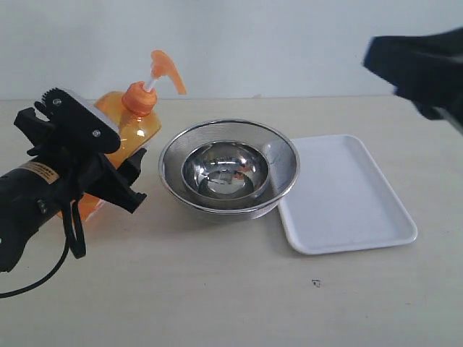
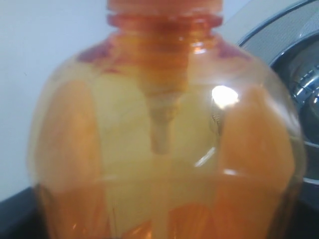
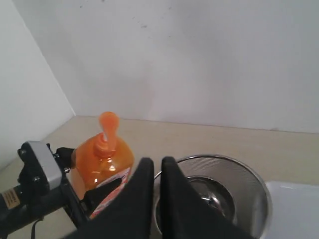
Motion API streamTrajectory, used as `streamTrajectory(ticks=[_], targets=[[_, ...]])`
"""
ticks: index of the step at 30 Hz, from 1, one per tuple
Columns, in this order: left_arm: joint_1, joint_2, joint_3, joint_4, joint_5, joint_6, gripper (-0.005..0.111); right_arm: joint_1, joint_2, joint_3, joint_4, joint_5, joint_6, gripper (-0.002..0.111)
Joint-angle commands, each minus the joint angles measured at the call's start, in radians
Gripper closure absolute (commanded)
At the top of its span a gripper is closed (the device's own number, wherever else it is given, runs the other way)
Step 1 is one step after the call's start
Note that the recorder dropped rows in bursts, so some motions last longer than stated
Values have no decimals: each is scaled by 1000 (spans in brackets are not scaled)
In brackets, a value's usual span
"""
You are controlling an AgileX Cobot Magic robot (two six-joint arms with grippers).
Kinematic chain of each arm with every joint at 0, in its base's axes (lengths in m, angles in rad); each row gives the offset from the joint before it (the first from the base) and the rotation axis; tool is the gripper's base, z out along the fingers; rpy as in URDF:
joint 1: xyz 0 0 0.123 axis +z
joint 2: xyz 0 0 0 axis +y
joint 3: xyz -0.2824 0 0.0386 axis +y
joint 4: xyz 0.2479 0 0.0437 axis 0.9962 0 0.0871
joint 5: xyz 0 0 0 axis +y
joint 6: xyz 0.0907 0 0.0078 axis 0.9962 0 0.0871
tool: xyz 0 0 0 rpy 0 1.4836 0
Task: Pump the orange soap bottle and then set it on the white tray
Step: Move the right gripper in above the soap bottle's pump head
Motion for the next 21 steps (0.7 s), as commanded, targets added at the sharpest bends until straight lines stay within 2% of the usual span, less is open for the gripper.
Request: streamTrajectory(ticks=[1,4,12,16,21], targets=[[-6,-20,-9,-11,-66,46,102,57,170,-156,1,48,-115,107],[-6,-20,-9,-9,-72,37,102,57,261,-238,8,90,-101,107],[-6,-20,-9,3,-94,27,102,59,417,-332,2,75,-149,108],[-6,-20,-9,6,-109,3,102,61,535,-453,9,225,-204,108],[-6,-20,-9,33,-109,-18,102,121,655,-590,11,315,-229,108]])
